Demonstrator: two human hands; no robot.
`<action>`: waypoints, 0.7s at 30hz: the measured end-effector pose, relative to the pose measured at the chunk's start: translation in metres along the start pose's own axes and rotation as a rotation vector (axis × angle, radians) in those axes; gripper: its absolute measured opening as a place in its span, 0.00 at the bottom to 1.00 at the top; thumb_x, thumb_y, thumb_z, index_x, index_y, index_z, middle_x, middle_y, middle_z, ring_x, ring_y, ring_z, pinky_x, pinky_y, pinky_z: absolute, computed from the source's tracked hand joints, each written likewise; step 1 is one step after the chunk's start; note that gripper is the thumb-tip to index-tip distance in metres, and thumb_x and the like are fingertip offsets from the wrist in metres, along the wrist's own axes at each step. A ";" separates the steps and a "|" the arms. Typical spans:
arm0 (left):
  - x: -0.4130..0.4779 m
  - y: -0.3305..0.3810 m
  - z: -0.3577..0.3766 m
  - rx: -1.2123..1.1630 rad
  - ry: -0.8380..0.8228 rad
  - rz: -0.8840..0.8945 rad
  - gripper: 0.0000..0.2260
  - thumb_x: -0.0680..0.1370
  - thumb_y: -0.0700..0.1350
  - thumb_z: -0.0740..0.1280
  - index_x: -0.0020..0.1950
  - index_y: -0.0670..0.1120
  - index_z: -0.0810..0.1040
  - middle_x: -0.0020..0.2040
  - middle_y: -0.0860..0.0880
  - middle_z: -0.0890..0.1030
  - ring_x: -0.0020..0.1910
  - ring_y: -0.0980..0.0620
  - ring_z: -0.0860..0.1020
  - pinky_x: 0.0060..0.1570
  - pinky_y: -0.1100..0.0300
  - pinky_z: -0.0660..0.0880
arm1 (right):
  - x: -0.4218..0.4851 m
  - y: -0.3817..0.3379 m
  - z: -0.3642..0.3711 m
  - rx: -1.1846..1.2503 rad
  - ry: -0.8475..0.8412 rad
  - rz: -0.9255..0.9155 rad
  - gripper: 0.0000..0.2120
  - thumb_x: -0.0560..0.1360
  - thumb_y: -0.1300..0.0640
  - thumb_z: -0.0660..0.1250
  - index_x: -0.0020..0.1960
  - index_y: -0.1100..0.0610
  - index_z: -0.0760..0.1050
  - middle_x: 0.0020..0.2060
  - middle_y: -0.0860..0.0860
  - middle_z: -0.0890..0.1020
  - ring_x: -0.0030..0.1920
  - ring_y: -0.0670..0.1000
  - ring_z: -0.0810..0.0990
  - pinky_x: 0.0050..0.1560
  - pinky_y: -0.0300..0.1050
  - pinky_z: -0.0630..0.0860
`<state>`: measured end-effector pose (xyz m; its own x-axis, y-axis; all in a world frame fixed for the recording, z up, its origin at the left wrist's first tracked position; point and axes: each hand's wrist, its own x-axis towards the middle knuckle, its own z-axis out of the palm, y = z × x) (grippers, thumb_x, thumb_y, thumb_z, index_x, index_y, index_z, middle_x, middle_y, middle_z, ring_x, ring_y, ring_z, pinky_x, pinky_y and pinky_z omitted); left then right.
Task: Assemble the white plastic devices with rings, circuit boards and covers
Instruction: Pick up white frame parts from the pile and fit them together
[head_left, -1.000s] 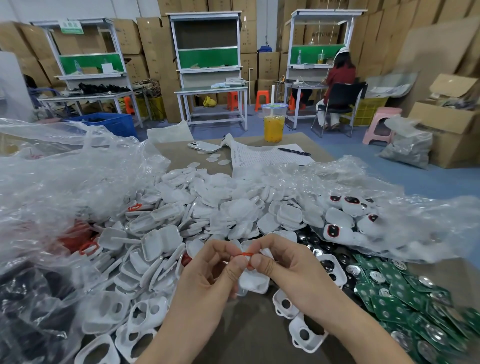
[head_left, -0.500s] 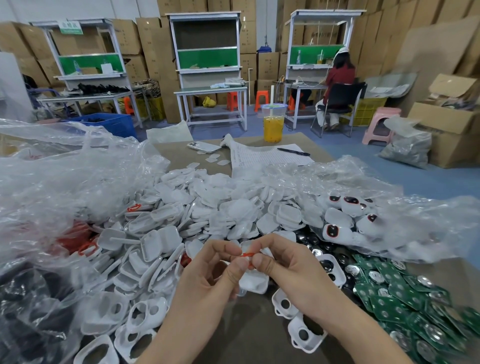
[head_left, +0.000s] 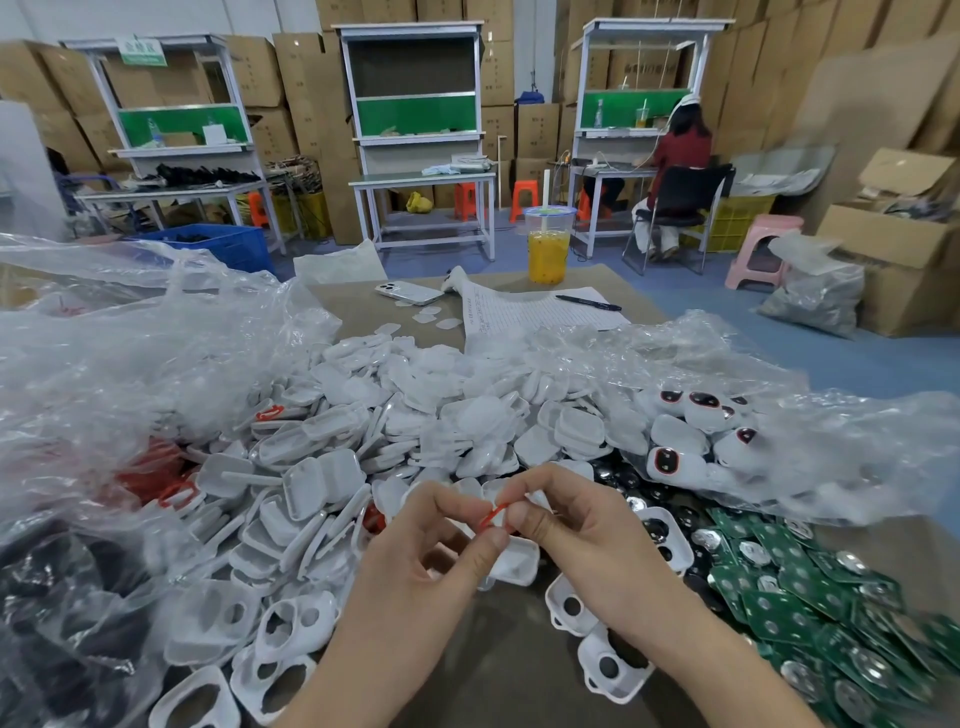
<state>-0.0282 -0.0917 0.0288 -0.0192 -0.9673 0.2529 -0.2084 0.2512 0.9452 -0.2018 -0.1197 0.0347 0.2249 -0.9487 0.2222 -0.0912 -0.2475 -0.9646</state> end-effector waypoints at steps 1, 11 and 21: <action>0.000 0.000 0.000 0.024 0.004 0.006 0.10 0.70 0.57 0.74 0.47 0.58 0.78 0.38 0.50 0.84 0.36 0.47 0.82 0.38 0.64 0.75 | 0.000 0.000 0.001 0.001 0.008 -0.001 0.09 0.78 0.57 0.70 0.45 0.43 0.82 0.44 0.57 0.83 0.46 0.61 0.80 0.54 0.55 0.76; -0.006 -0.001 0.005 0.384 0.050 0.322 0.11 0.76 0.55 0.66 0.57 0.67 0.75 0.49 0.62 0.80 0.43 0.56 0.79 0.44 0.75 0.70 | -0.002 -0.006 0.001 0.082 -0.009 0.001 0.10 0.75 0.57 0.74 0.47 0.41 0.82 0.38 0.47 0.85 0.42 0.43 0.84 0.44 0.31 0.76; 0.005 0.010 0.000 -0.190 0.159 -0.022 0.10 0.64 0.56 0.76 0.39 0.54 0.79 0.41 0.53 0.85 0.35 0.56 0.80 0.36 0.68 0.75 | -0.001 0.001 0.002 0.022 -0.024 -0.016 0.10 0.73 0.39 0.73 0.51 0.41 0.82 0.40 0.50 0.85 0.39 0.47 0.80 0.44 0.39 0.76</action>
<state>-0.0306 -0.0941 0.0390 0.1411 -0.9586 0.2472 -0.0192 0.2470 0.9688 -0.2006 -0.1182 0.0333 0.2497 -0.9395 0.2346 -0.0664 -0.2583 -0.9638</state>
